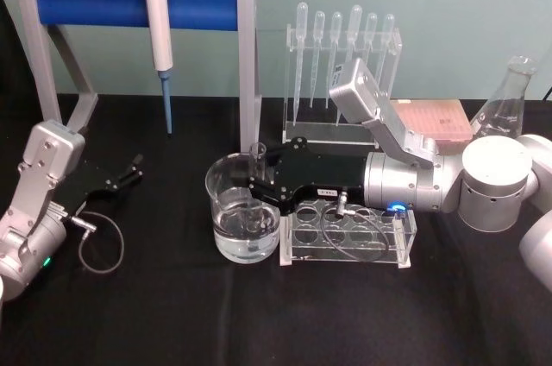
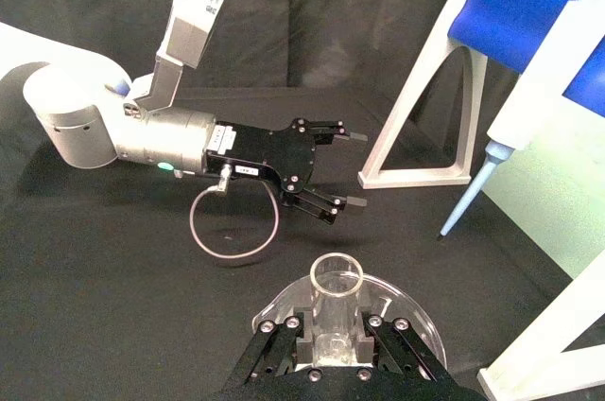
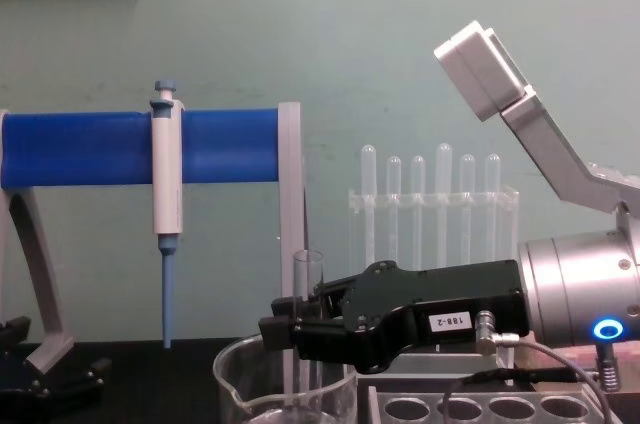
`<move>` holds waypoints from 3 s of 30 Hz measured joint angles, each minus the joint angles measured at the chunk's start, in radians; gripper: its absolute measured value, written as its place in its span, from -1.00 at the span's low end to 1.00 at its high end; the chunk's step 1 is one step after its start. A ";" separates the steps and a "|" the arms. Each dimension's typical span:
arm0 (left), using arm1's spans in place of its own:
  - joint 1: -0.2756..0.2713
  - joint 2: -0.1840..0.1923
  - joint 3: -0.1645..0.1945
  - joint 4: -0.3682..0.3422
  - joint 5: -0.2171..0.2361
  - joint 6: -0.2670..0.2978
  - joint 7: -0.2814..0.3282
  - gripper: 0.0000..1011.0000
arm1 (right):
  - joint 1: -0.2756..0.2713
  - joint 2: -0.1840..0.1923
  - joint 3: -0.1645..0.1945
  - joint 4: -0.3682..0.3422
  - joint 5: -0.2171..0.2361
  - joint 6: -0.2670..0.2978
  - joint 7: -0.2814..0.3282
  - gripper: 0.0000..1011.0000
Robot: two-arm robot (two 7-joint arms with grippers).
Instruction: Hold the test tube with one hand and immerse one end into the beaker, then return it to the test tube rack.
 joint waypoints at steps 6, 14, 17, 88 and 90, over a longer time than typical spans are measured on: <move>0.000 0.000 0.000 0.000 0.000 0.000 0.000 0.98 | 0.000 0.000 0.000 0.000 0.000 0.000 0.000 -0.56; 0.000 0.000 0.000 0.000 0.000 0.000 0.000 0.98 | 0.000 0.000 0.000 0.000 0.001 0.001 0.000 -0.56; 0.000 0.000 0.000 0.000 0.000 0.000 0.000 0.98 | 0.000 0.000 0.000 0.000 0.001 0.001 0.000 -0.56; 0.000 0.000 0.000 0.000 0.000 0.000 0.000 0.98 | 0.000 0.000 0.000 0.000 0.001 0.001 0.000 -0.56; 0.000 0.000 0.000 0.000 0.000 0.000 0.000 0.98 | 0.000 0.000 0.000 0.000 0.001 0.001 0.000 -0.56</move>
